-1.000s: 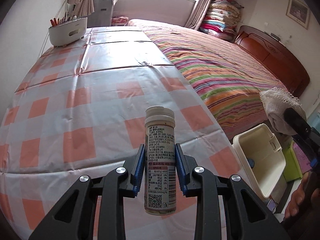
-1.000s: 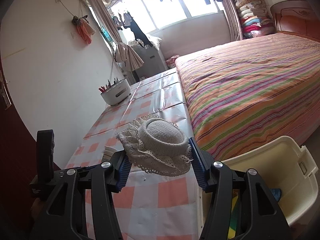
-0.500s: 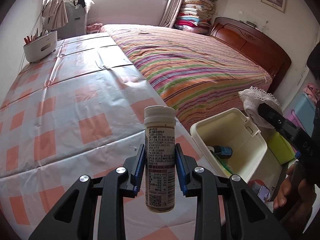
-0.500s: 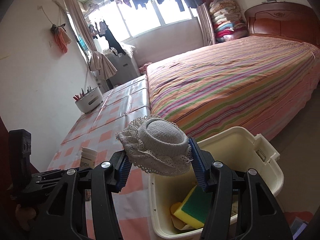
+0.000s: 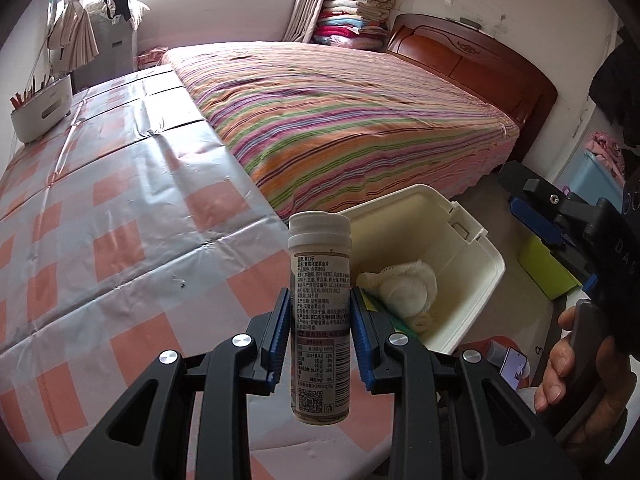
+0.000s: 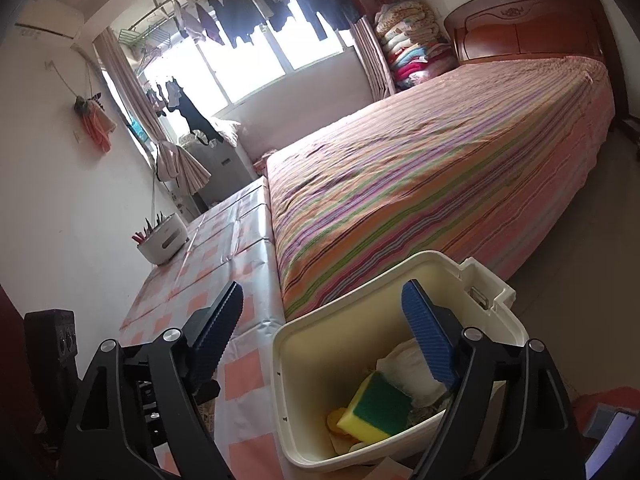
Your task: Collect trash
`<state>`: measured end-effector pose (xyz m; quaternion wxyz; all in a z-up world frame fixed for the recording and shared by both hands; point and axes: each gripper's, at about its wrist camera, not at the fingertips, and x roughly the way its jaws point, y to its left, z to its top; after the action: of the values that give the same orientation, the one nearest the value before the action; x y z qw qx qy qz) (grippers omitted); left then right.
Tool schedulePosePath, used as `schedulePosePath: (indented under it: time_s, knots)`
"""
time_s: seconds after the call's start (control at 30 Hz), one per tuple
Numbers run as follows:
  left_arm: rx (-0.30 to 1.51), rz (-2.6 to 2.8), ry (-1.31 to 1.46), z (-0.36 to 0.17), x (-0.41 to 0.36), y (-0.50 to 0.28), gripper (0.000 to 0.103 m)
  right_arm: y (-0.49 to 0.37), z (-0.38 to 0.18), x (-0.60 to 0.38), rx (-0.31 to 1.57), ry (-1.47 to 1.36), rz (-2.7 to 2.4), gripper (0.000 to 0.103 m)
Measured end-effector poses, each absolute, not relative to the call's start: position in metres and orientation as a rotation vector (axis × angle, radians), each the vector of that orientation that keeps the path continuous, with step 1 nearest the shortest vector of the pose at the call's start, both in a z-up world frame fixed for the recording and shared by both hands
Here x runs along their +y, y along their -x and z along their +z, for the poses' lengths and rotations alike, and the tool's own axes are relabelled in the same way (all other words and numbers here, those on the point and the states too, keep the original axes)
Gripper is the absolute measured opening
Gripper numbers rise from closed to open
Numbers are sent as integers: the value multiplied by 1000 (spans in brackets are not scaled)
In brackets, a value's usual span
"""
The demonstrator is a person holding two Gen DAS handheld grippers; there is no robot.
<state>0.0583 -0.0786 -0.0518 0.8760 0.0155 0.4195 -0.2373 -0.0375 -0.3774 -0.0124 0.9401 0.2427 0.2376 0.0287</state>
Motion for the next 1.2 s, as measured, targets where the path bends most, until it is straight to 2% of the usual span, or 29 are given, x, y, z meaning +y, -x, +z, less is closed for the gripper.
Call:
schedulePosePath:
  time_s: [0.8, 0.87, 0.9, 0.93, 1.03, 1.2]
  knots:
    - [934, -586, -89, -61, -165, -79, 30, 61, -17, -408, 388, -643, -10, 84]
    - [932, -577, -84, -62, -168, -80, 46, 64, -18, -414, 381, -652, -29, 85]
    - [919, -563, -81, -61, -167, -80, 63, 65, -20, -418, 380, -656, -41, 85]
    - [900, -552, -77, -60, -166, -78, 70, 65, -21, -418, 379, -657, -46, 85]
    - [853, -521, -80, -53, -159, -70, 78, 70, -24, -422, 368, -630, -110, 87]
    - [762, -397, -88, -34, -123, -41, 81, 83, -21, -401, 359, -547, -168, 96]
